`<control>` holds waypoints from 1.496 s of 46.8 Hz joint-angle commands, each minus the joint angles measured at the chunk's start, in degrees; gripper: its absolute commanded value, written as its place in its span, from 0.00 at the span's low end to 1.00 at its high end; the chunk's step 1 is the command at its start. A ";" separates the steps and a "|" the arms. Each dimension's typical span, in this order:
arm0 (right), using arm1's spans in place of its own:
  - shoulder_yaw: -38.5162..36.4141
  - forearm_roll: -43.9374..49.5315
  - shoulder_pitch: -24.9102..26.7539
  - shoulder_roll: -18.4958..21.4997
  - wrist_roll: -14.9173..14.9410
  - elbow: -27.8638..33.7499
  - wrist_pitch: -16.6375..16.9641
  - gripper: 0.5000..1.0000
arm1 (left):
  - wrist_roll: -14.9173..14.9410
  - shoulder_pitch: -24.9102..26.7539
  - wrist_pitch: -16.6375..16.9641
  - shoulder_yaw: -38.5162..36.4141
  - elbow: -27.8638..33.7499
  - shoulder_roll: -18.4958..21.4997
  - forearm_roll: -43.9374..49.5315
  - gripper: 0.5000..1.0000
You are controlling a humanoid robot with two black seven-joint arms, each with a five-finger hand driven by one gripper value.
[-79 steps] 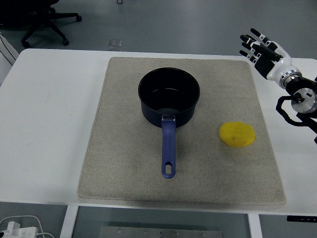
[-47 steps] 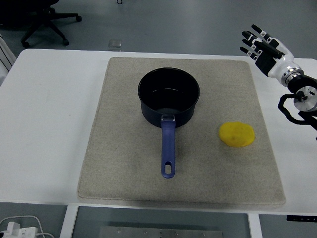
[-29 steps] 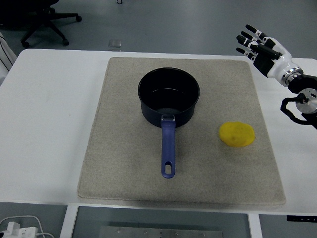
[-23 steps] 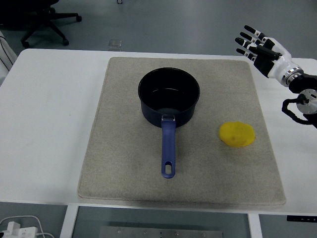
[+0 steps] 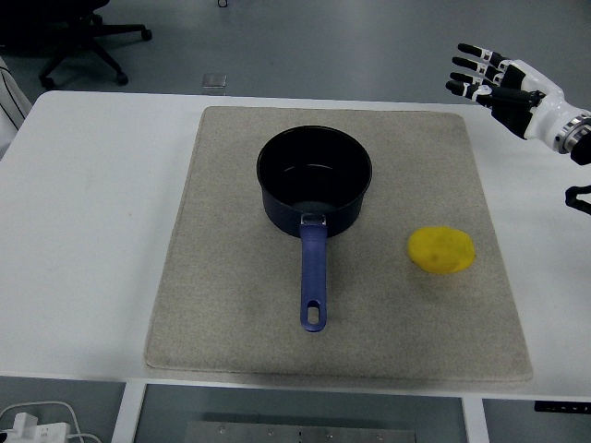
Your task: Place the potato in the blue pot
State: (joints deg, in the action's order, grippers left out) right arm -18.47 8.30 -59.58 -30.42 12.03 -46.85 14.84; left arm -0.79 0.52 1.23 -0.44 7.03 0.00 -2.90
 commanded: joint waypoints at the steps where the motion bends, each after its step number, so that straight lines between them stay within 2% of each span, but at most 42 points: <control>1: 0.28 2.86 -0.01 -1.40 0.01 -1.14 1.24 0.86 | 0.00 0.00 0.00 0.00 0.00 0.00 0.00 0.99; 10: 0.63 8.57 0.07 -3.15 0.01 -1.49 4.22 0.86 | 0.00 0.00 0.00 0.00 0.00 0.00 0.00 0.99; 17: 1.24 14.37 0.07 -6.14 0.01 -3.86 7.48 0.86 | 0.00 0.00 0.00 0.00 0.00 0.00 0.00 0.99; 30: 3.26 28.61 0.07 -10.01 0.09 -10.27 7.83 0.86 | 0.00 0.00 0.00 0.00 0.00 0.00 0.00 0.99; 40: 4.06 35.82 -0.01 -11.59 0.09 -12.30 8.01 0.86 | 0.00 0.00 0.00 0.00 0.00 0.00 0.00 0.99; 47: 4.06 42.76 -0.01 -13.00 0.18 -14.85 11.17 0.86 | 0.00 0.00 0.00 0.00 0.00 0.00 0.00 0.99; 55: 4.14 46.54 -0.10 -14.41 0.27 -17.57 13.45 0.86 | 0.00 0.00 0.00 0.00 0.00 0.00 0.09 0.99; 70: 6.78 54.19 -0.02 -14.58 0.45 -20.03 12.84 0.86 | 0.00 0.00 0.00 0.00 0.00 0.00 0.00 0.99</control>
State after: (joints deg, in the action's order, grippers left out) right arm -11.91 61.39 -59.68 -44.99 12.43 -66.56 27.91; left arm -0.79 0.52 1.23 -0.44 7.03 0.00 -2.90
